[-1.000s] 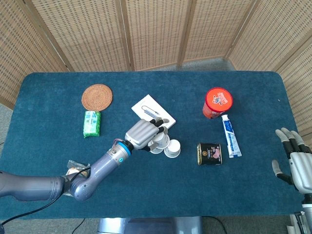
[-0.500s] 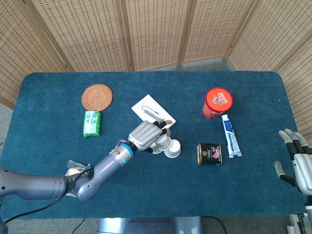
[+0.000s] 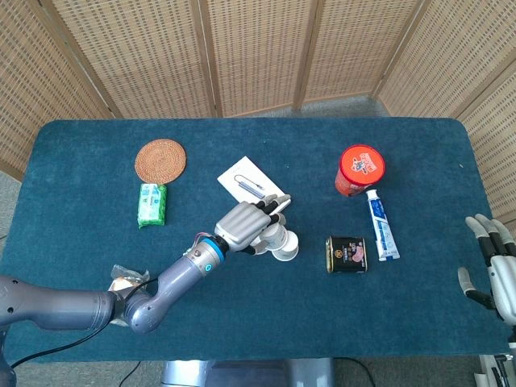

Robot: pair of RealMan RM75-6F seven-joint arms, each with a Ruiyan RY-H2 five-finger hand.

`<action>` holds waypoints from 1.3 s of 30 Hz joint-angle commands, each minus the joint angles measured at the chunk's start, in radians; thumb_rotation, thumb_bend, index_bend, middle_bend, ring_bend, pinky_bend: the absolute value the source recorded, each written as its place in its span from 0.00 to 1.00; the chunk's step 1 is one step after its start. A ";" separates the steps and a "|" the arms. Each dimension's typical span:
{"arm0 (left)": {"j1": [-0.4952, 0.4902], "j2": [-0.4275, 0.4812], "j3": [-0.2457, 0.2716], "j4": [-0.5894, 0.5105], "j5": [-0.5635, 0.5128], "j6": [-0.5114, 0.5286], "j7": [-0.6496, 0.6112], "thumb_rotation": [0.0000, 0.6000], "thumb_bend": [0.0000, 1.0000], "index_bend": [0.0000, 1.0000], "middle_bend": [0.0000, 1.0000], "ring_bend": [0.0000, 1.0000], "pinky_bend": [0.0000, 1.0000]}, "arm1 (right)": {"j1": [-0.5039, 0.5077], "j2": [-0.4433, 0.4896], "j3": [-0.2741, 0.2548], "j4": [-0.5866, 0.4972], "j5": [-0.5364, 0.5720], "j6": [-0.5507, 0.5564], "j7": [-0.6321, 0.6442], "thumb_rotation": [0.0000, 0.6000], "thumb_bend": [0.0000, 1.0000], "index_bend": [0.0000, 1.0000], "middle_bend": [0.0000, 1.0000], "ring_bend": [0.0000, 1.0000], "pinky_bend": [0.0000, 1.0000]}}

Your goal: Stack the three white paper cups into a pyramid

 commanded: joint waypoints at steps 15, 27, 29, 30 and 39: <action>-0.021 0.005 -0.001 0.004 -0.009 -0.011 -0.010 1.00 0.45 0.13 0.00 0.00 0.17 | -0.006 0.002 0.003 0.003 -0.003 0.004 0.013 1.00 0.49 0.05 0.00 0.00 0.24; -0.014 0.024 -0.010 -0.012 0.026 -0.015 -0.061 1.00 0.43 0.00 0.00 0.00 0.00 | 0.000 0.004 0.009 0.003 0.008 -0.007 0.008 1.00 0.49 0.05 0.00 0.00 0.24; -0.006 0.041 -0.009 -0.027 0.035 -0.016 -0.073 1.00 0.42 0.00 0.00 0.00 0.00 | 0.003 0.006 0.012 0.002 0.013 -0.009 0.004 1.00 0.49 0.05 0.00 0.00 0.24; 0.000 0.056 -0.008 -0.041 0.040 -0.019 -0.081 1.00 0.41 0.00 0.00 0.00 0.00 | 0.005 0.006 0.014 0.002 0.015 -0.011 0.002 1.00 0.49 0.05 0.00 0.00 0.24; 0.088 0.236 0.037 -0.209 0.106 0.023 -0.111 1.00 0.40 0.00 0.00 0.00 0.00 | 0.035 -0.009 0.036 0.018 0.050 -0.034 -0.037 1.00 0.49 0.05 0.00 0.00 0.22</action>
